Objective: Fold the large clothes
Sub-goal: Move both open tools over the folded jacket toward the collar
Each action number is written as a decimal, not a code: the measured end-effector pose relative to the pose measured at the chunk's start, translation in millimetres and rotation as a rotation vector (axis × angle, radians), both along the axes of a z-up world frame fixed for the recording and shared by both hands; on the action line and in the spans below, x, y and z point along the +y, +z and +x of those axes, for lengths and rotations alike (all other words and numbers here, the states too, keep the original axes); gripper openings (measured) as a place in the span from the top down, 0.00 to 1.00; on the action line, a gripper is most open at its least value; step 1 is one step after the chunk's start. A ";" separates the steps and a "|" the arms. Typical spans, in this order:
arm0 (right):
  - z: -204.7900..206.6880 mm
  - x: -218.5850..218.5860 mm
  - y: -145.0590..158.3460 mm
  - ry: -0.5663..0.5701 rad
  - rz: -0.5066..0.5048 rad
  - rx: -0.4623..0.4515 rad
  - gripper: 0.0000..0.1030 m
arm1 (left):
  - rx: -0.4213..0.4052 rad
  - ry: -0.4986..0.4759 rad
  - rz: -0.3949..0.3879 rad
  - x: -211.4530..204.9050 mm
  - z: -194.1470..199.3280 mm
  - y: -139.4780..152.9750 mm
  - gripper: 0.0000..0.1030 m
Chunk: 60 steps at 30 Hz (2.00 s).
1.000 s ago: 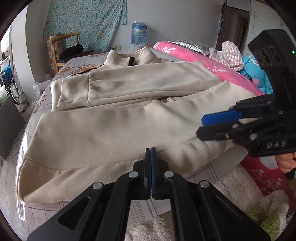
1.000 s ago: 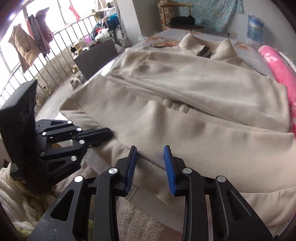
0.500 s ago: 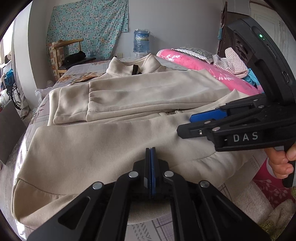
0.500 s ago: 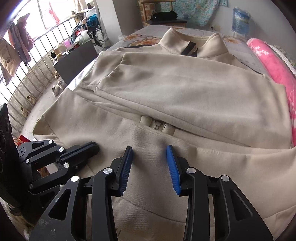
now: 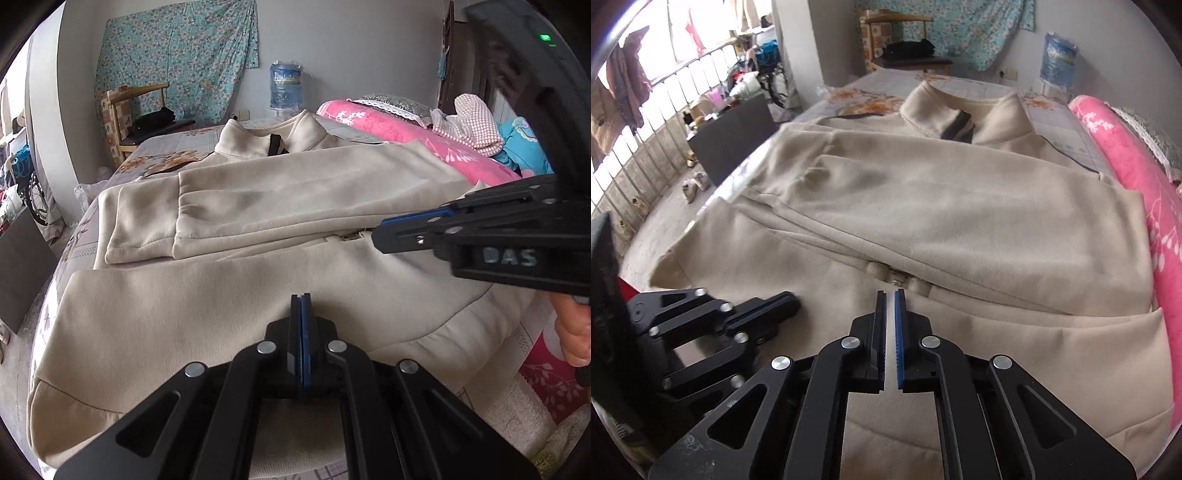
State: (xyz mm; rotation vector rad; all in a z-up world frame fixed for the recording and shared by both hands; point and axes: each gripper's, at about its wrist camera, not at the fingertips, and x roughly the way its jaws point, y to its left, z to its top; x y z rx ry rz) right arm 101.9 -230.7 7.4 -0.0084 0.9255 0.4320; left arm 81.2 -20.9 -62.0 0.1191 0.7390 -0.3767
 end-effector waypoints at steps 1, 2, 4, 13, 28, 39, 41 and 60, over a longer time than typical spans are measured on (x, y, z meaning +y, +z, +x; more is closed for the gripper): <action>-7.5 0.2 5.5 0.024 0.019 -0.015 0.95 | 0.005 0.003 -0.007 1.6 0.2 0.1 0.99; -14.7 1.3 8.5 0.047 0.026 -0.022 0.95 | 0.009 0.006 -0.015 3.0 0.5 0.2 0.99; -22.4 6.7 3.1 0.082 0.003 -0.010 0.95 | 0.022 0.010 -0.045 7.7 1.6 0.6 0.99; -18.2 7.3 -19.3 0.066 -0.014 0.039 0.95 | 0.108 0.190 -0.064 79.5 -13.1 6.2 0.99; -41.7 7.7 3.8 0.163 0.108 -0.025 0.84 | 0.023 0.320 -0.055 145.0 -43.5 31.1 0.97; -49.2 -5.6 4.2 0.153 0.034 -0.039 0.38 | 0.132 0.332 -0.121 128.2 5.7 44.2 0.80; -40.8 -18.4 12.3 0.128 0.028 -0.025 0.34 | 0.140 0.336 -0.090 123.7 18.8 55.8 0.64; 71.6 -74.0 -19.7 -0.143 -0.186 0.115 0.10 | 0.178 0.247 0.248 -5.2 142.6 23.7 0.17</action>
